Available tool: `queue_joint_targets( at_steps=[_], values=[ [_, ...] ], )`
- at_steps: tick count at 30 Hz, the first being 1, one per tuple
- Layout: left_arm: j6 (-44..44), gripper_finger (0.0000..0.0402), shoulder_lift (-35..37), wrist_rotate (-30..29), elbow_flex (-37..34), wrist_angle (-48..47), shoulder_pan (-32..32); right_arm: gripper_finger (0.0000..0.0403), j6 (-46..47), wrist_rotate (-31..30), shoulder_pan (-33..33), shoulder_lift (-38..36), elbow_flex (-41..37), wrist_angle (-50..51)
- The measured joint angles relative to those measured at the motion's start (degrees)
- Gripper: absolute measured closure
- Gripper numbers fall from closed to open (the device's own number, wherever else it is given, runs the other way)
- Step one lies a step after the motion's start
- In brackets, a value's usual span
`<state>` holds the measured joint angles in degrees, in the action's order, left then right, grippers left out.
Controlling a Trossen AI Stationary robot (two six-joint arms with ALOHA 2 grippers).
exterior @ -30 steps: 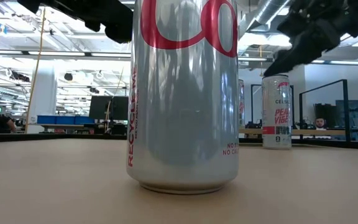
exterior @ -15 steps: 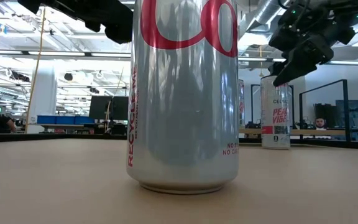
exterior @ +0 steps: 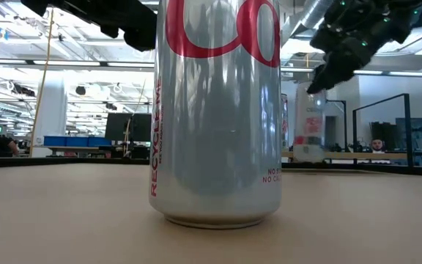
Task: Place canned beverage on shelf
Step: Put the silver and pink soda can on the shelf
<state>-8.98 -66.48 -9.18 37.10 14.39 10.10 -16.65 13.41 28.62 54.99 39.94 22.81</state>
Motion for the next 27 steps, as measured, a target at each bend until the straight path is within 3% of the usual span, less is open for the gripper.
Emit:
queue_joint_targets(
  at_steps=[13, 27],
  values=[
    [0.6, 0.0013, 0.0, 1.2, 0.0, 0.0, -1.2, 0.0125, -4.4, -2.1, 3.6, 14.1, 14.2, 2.3],
    [-0.3, 0.0013, 0.0, 1.1, 0.0, -0.4, -1.2, 0.0125, -6.3, 4.7, 12.1, 17.0, 15.0, 1.8]
  ],
)
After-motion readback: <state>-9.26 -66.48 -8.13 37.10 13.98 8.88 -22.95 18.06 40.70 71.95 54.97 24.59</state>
